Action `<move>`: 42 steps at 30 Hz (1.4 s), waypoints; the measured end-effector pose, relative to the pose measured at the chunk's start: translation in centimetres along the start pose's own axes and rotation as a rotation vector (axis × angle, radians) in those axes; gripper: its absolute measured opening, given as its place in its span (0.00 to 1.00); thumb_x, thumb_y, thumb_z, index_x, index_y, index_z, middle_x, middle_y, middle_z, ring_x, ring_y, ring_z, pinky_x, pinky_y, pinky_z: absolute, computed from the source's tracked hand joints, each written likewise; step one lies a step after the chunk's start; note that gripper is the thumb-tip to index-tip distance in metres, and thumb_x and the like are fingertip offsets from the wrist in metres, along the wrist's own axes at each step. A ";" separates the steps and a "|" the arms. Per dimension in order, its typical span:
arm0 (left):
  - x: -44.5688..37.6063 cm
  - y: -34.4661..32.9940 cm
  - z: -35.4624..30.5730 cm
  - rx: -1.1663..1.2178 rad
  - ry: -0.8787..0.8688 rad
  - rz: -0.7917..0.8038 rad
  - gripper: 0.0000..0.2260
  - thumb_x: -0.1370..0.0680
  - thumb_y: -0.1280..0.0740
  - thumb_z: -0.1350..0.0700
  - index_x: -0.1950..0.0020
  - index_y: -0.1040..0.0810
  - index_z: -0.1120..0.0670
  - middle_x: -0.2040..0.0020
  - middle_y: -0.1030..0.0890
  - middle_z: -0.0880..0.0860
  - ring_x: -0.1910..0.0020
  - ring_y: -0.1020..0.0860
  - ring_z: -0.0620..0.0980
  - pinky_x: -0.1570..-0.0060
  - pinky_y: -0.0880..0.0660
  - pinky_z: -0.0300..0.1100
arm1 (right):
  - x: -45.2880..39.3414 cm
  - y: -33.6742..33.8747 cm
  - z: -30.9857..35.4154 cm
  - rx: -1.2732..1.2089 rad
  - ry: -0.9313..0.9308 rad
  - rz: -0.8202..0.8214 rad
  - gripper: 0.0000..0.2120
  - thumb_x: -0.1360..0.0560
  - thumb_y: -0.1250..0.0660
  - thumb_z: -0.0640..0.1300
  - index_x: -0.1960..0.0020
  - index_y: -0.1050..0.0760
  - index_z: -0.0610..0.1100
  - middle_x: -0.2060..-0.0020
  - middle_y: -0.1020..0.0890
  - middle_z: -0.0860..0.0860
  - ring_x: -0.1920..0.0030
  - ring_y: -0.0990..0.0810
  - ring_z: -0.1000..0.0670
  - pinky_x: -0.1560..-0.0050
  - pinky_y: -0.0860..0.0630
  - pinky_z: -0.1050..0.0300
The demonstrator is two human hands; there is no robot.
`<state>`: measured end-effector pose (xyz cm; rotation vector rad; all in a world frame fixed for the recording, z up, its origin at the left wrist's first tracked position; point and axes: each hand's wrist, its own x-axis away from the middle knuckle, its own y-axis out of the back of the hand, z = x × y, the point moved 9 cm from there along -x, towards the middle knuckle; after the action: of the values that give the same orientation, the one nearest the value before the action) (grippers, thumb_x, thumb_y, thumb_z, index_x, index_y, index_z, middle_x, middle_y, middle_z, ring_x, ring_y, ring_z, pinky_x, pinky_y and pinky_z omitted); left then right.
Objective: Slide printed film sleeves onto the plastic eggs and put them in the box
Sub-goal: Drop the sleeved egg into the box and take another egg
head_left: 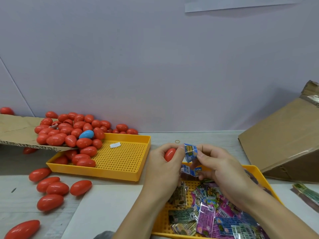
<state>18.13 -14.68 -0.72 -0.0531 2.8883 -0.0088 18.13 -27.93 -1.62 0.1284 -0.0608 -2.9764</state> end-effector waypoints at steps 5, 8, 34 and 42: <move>0.0 0.4 -0.7 -0.017 -0.061 -0.027 0.07 0.19 0.34 0.55 0.54 0.21 0.57 0.72 0.25 0.50 0.78 0.26 0.48 0.78 0.24 0.44 | 0.3 -0.2 0.5 0.147 0.004 0.012 0.16 0.18 0.40 0.46 0.62 0.20 0.47 0.67 0.20 0.53 0.66 0.23 0.57 0.68 0.29 0.62; 0.1 0.3 -1.0 -0.063 -0.099 -0.024 0.06 0.20 0.33 0.55 0.54 0.20 0.56 0.70 0.22 0.50 0.78 0.24 0.48 0.75 0.21 0.50 | 0.4 -0.2 0.9 0.120 0.009 -0.014 0.22 0.20 0.38 0.56 0.64 0.23 0.41 0.68 0.21 0.48 0.67 0.24 0.55 0.72 0.33 0.62; 0.0 0.7 -0.5 -0.015 -0.055 -0.048 0.05 0.22 0.30 0.56 0.55 0.18 0.56 0.74 0.25 0.50 0.78 0.26 0.47 0.76 0.25 0.40 | 0.2 0.6 0.3 -0.041 -0.008 -0.086 0.11 0.32 0.30 0.54 0.64 0.16 0.47 0.69 0.21 0.51 0.70 0.26 0.57 0.72 0.32 0.62; -0.1 0.9 0.0 -0.055 -0.008 -0.076 0.05 0.22 0.30 0.52 0.55 0.21 0.52 0.67 0.27 0.52 0.76 0.28 0.46 0.75 0.28 0.38 | -0.1 3.0 -1.0 -0.095 -0.079 -0.289 0.08 0.26 0.28 0.48 0.59 0.15 0.44 0.67 0.21 0.48 0.64 0.27 0.47 0.70 0.32 0.58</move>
<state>18.20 -13.77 -0.66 -0.1726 2.8771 0.0571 18.75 -30.88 -2.45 0.0080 0.0989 -3.2650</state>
